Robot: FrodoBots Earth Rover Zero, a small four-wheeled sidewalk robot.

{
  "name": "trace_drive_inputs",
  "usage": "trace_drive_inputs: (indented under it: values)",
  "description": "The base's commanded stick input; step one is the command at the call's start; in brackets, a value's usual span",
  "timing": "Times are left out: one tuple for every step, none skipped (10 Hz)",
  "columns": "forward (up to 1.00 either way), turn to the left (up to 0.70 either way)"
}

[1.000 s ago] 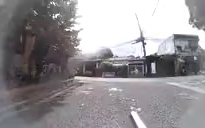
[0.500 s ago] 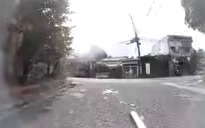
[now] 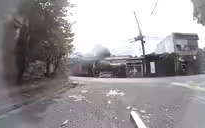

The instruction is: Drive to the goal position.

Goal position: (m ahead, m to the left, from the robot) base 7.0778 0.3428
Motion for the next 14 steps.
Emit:
trace_drive_inputs:
  values:
    - [0.70,0.00]
    - [0.70,0.00]
    - [0.70,0.00]
    - [0.70,0.00]
    - [0.70,0.00]
    - [0.70,0.00]
    - [0.70,0.00]
    - [0.70,0.00]
    - [0.70,0.00]
    - [0.70,0.00]
    - [0.70,0.00]
    - [0.70,0.00]
    - [0.70,0.00]
    - [0.70,0.00]
